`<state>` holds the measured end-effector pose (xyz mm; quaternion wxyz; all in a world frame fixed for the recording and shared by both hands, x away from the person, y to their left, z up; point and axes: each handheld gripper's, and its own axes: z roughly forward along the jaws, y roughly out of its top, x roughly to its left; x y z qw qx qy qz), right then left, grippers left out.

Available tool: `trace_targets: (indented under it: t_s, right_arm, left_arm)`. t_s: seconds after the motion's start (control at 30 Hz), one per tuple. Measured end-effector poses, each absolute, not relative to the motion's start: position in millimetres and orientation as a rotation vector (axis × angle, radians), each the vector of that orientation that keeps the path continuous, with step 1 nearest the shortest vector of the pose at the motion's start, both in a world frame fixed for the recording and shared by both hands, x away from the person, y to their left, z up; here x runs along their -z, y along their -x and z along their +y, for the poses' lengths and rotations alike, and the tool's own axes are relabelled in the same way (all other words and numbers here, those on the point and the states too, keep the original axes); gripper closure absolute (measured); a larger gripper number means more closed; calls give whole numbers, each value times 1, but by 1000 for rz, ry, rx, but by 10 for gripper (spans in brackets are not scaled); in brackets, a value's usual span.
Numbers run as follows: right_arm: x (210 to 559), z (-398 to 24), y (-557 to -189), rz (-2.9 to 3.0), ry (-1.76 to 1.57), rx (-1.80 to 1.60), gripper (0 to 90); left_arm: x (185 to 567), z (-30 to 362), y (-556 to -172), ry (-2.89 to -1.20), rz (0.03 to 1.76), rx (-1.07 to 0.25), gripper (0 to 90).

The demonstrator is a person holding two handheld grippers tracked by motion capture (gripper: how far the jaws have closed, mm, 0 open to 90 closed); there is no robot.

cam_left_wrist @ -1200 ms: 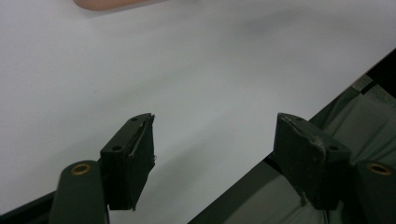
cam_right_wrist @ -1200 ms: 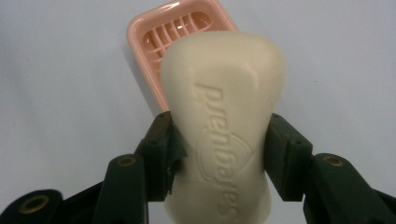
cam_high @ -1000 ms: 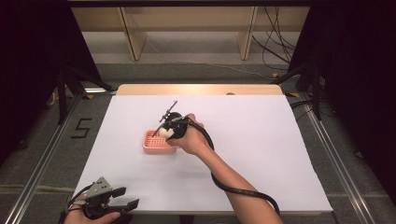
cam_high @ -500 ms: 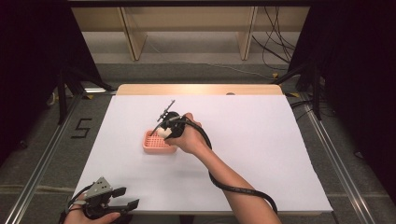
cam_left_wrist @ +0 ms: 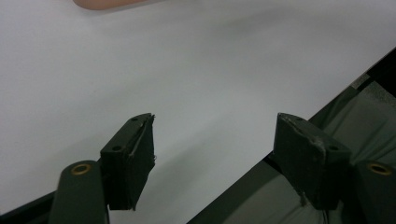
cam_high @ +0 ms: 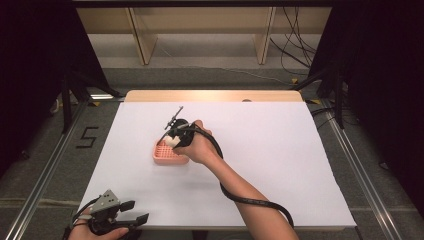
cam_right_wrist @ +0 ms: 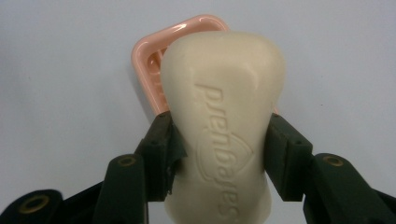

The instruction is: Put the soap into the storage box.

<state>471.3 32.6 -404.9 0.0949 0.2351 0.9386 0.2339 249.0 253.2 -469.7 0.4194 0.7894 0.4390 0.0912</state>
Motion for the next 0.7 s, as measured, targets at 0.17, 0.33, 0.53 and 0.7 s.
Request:
trace_targets:
  t_s: [0.17, 0.33, 0.53, 0.7]
  right_arm:
    - [406, 34, -471, 2786, -706, -692, 505]
    - [407, 35, -473, 2788, -693, -692, 505]
    - [407, 38, -473, 2785, -689, -695, 505]
    - [407, 41, -475, 2787, -691, -697, 506]
  left_arm:
    - [470, 252, -249, -1973, 1115, -211, 289]
    - [470, 253, -249, -1975, 1102, -226, 289]
    - [470, 253, -249, -1979, 1103, -227, 289]
    - [470, 253, -249, -1975, 1103, -228, 289]
